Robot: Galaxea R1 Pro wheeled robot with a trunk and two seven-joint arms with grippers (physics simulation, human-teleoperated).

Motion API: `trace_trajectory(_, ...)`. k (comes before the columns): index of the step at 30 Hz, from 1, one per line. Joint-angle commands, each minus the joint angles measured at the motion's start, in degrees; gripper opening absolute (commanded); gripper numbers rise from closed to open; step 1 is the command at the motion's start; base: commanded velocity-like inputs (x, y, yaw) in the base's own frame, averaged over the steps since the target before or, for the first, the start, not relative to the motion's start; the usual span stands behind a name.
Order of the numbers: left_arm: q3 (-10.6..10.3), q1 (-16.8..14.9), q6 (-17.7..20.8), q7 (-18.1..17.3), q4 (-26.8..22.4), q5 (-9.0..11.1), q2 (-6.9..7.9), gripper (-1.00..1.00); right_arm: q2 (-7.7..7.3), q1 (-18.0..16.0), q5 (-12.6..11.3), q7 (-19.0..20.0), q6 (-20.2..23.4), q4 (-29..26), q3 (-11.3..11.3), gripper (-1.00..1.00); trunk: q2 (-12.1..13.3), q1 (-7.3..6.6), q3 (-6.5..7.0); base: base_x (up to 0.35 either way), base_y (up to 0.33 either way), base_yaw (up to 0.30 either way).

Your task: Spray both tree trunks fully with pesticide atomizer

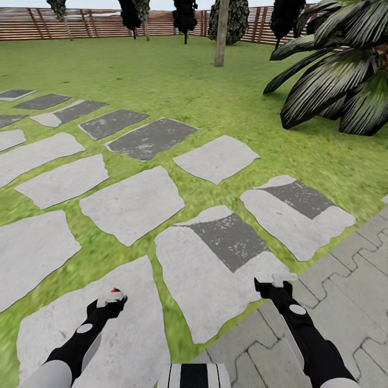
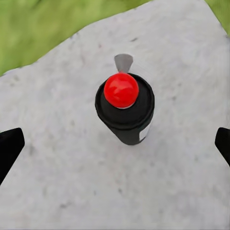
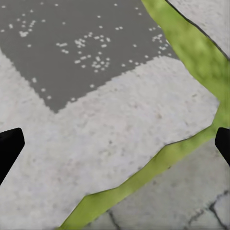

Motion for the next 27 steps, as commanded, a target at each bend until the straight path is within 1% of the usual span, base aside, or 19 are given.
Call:
trace_trajectory(1, 0.3, 0.0, -0.2, 0.0, 0.1, -0.5, -0.03, 1.00, -0.01, 0.0, 0.0, -0.1, 0.3, -0.1, 0.0, 1.00, 0.0, -0.01, -0.04, 0.000, 0.000, -0.013)
trace_trajectory(6, 0.3, 0.0, -0.3, 0.0, 0.1, -0.5, 0.03, 1.00, -0.01, 0.0, 0.0, -0.2, 0.3, -0.1, 0.0, 1.00, 0.0, -0.01, -0.05, 0.012, 0.000, -0.004)
trace_trajectory(12, 0.2, 0.0, -0.3, 0.0, 0.0, -0.5, 0.00, 1.00, -0.01, 0.0, 0.0, -0.1, 0.3, -0.1, 0.0, 1.00, 0.0, -0.01, -0.05, 0.155, 0.000, -0.001)
trace_trajectory(27, 0.3, 0.0, -0.4, 0.0, 0.0, -0.5, 0.02, 1.00, -0.09, 0.0, 0.0, -0.1, 0.3, 0.0, 0.1, 1.00, 0.0, -0.01, -0.05, 0.040, 0.000, 0.000)
